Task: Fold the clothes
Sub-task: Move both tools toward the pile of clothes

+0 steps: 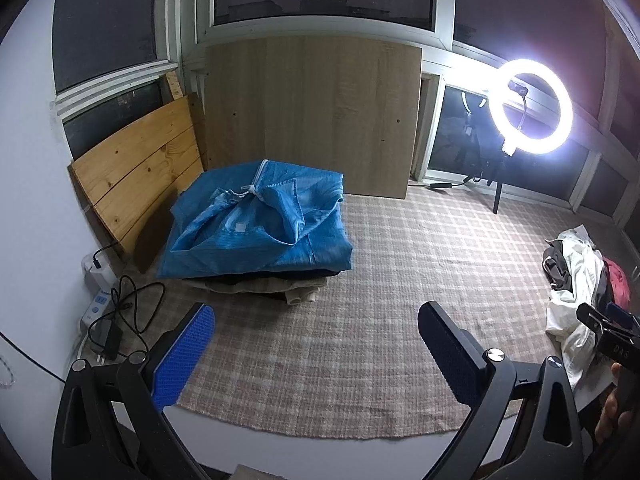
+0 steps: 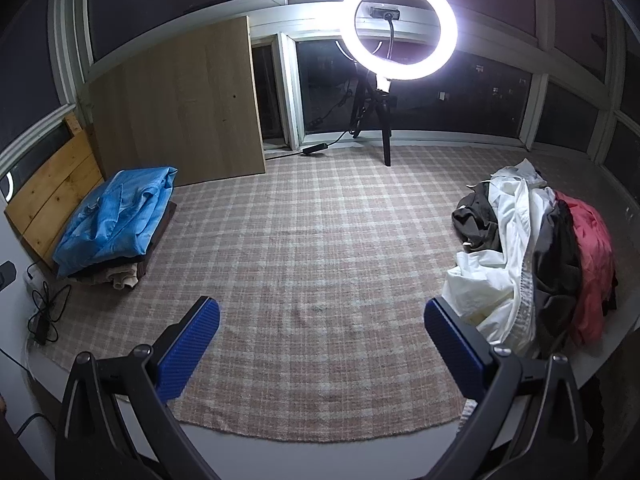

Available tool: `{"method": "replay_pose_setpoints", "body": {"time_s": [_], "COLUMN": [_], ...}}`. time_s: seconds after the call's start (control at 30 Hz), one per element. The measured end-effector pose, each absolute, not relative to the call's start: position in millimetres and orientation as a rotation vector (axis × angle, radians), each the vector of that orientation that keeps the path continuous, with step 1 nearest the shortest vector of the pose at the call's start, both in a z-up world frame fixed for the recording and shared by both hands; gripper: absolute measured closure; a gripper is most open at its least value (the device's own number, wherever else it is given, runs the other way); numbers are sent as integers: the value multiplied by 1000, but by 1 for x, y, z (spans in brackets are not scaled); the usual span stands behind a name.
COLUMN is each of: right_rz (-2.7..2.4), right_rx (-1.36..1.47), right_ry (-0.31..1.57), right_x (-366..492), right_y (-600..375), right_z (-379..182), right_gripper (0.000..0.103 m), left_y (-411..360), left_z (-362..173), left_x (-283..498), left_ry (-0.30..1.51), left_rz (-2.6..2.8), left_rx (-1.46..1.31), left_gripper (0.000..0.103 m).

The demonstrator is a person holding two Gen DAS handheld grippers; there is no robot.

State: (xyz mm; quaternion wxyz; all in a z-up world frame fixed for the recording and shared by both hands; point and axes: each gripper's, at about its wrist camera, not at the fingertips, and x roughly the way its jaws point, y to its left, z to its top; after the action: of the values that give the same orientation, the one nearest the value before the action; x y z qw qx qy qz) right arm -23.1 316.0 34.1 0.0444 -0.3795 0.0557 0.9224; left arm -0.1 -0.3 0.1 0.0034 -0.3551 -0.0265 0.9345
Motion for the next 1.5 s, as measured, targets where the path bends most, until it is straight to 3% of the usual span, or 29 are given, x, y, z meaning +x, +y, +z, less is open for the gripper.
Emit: {"method": "replay_pose_setpoints", "body": {"time_s": [0.9,1.5], "right_rz": [2763,2698], "right_rx": [-1060,-1016], "right_ry": [190,230], "right_x": [-18,-10], "right_y": [305,339], "right_z": [43,41], "right_gripper": [0,0], "left_y": [4,59], "left_z": [-3,-8], "left_x": [-23,-39], "left_ry": [23,112], "left_rz": [2857,2761], "left_rx": [-1013,-993], "left_gripper": [1,1]}}
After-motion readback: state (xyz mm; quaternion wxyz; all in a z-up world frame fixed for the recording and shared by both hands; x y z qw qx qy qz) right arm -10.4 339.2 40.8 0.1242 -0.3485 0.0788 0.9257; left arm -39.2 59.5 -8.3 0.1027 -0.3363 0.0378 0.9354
